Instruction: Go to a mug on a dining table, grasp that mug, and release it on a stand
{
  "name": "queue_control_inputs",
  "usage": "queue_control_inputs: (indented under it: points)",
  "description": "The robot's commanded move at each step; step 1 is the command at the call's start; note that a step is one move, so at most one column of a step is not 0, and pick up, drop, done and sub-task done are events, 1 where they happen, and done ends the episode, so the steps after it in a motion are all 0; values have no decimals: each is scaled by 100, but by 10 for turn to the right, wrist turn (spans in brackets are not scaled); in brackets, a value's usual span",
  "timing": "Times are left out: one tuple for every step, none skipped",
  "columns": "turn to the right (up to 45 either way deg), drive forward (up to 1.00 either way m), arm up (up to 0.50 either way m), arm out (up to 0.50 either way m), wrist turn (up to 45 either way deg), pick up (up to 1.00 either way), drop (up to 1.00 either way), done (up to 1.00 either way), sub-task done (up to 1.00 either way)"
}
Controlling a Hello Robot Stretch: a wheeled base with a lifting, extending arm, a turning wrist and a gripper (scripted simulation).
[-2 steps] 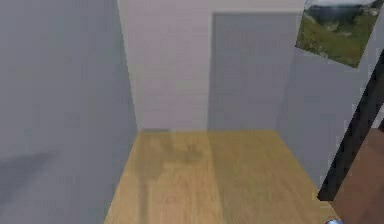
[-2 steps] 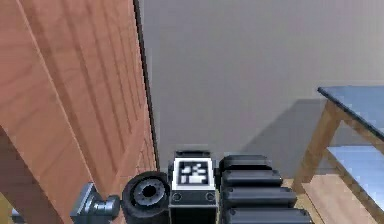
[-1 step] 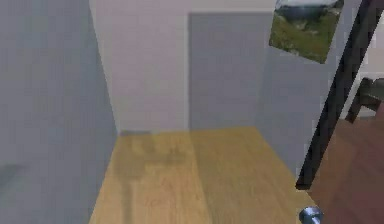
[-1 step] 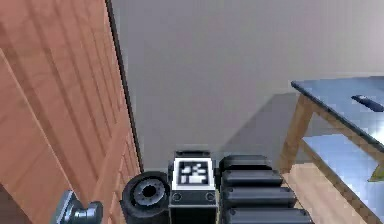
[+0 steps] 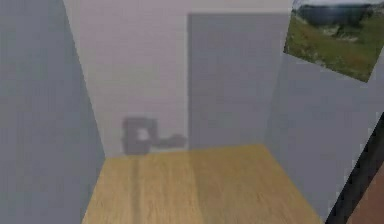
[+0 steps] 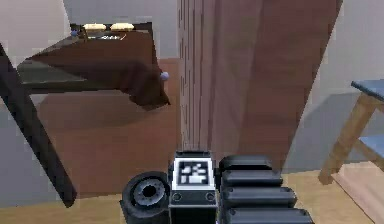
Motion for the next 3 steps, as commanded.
queue_control_inputs:
  points:
    - [330,0,0,0,0,0,0,0,0]
    - [0,20,0,0,0,0,0,0,0]
    - [450,0,0,0,0,0,0,0,0]
